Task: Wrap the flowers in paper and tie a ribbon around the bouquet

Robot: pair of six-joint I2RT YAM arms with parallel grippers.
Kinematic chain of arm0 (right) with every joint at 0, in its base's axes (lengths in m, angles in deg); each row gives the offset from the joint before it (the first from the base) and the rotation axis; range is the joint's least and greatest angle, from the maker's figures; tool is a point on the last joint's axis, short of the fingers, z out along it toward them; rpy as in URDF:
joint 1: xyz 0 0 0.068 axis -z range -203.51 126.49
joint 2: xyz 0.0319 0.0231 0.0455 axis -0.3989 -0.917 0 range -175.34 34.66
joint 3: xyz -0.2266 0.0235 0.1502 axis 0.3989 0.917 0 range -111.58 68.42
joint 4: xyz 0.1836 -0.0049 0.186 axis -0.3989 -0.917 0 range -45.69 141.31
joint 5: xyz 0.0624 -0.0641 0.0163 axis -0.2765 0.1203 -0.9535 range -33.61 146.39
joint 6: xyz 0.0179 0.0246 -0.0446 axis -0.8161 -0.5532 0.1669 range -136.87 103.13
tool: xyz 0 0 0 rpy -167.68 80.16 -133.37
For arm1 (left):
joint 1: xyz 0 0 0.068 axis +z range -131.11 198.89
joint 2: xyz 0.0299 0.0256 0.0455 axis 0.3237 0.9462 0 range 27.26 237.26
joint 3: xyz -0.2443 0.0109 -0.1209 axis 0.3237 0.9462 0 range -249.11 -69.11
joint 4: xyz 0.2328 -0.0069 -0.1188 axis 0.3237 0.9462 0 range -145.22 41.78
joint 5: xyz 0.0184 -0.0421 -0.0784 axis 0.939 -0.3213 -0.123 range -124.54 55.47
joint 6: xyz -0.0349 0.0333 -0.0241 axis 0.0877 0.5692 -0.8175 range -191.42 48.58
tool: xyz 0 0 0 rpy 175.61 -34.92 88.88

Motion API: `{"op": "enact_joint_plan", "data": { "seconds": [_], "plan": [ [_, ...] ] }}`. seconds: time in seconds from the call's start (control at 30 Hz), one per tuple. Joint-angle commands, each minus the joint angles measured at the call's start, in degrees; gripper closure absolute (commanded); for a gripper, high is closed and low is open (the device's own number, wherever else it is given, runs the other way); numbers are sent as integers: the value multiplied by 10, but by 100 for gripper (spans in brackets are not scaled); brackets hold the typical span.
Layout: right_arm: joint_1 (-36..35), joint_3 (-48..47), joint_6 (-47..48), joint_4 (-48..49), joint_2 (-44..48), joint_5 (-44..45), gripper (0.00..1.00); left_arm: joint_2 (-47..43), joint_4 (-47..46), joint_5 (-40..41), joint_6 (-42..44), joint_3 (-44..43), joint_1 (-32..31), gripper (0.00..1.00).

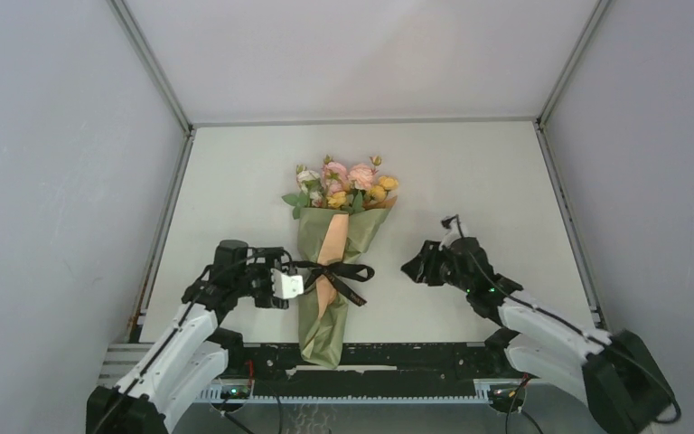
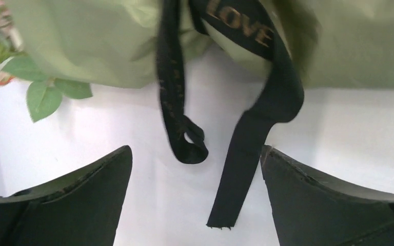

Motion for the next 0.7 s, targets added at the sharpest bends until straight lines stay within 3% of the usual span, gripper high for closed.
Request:
{"op": "enact_joint_plan", "data": {
  "seconds": [0.0, 0.13, 0.27, 0.4, 0.5, 0.57, 0.67],
  "plan": [
    [35, -18, 65, -88, 136, 92, 41, -63, 16, -38, -282, -67, 3, 0],
    [85, -9, 91, -145, 260, 153, 30, -123, -83, 39, -587, -57, 15, 0],
    [108, 1, 71, -191, 373, 259, 27, -166, -149, 171, -811, -29, 79, 0],
    [110, 8, 54, -231, 444, 356, 26, -193, -168, 330, -888, 1, 136, 0],
    [110, 15, 69, -244, 479, 380, 25, -211, -178, 345, -892, 30, 144, 0],
    [110, 16, 75, -247, 496, 390, 2, -218, -185, 342, -897, 40, 152, 0],
    [110, 15, 89, -247, 508, 376, 1, -232, -191, 318, -893, 48, 171, 0]
  ]
}}
